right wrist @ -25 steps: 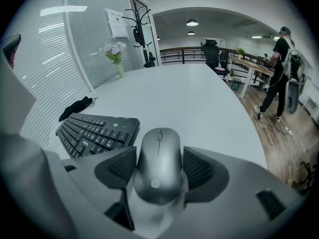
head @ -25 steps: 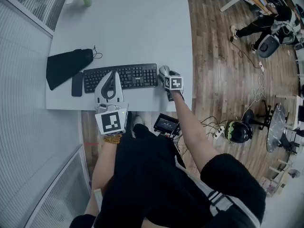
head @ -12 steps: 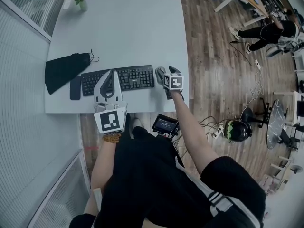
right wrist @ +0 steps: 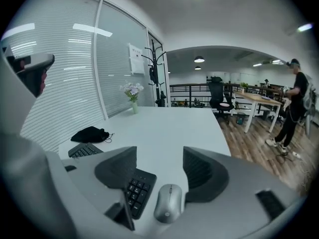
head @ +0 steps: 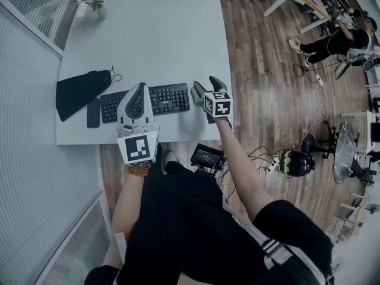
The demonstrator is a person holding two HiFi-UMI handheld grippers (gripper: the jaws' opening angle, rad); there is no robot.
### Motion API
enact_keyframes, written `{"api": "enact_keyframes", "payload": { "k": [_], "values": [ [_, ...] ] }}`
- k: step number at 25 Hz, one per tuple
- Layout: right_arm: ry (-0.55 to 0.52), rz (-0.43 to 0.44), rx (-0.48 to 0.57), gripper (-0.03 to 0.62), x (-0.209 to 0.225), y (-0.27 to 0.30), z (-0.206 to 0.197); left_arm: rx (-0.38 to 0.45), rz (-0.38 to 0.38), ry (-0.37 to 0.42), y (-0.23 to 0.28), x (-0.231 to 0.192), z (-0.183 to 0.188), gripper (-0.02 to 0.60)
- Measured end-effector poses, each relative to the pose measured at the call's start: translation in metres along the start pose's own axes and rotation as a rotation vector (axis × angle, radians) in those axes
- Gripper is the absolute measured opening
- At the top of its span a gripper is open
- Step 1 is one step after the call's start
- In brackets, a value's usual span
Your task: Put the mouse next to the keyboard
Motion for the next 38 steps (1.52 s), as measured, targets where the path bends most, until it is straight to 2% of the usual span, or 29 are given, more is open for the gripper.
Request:
{"api": "enact_keyframes", "payload": {
  "k": [8,16,19,33,38],
  "values": [
    [-0.070,-0.005,0.134,0.295,-0.006,-0.034,0.053,0.003,-0.032,0.052,0.005,0.004,0.009,0.009],
    [-0.157,-0.009,0.286,0.296,-0.017,-0.083,0.108,0.040,-0.048,0.079,0.010,0.008,0.023,0.011],
    [-0.178,-0.004,0.339,0.295,-0.024,-0.097,0.126,0.065,-0.045,0.067,0.012,0.008,0.028,0.009],
    [-0.238,0.000,0.555,0.291,-0.053,-0.168,0.182,0.152,-0.057,0.091,0.010,0.018,0.063,0.009],
    [-0.289,-0.028,0.623,0.253,-0.068,-0.192,0.194,0.174,-0.066,0.093,0.006,0.023,0.070,0.009]
  ]
}}
Point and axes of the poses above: the fingertips, and each gripper's own axes: y forward along the fingers, x to its right, z out of its top, the point moved 7 cm from there along -y, backward along the fingers, and after that the axes turned 6 degrees about -y, right-handed, at the moved point
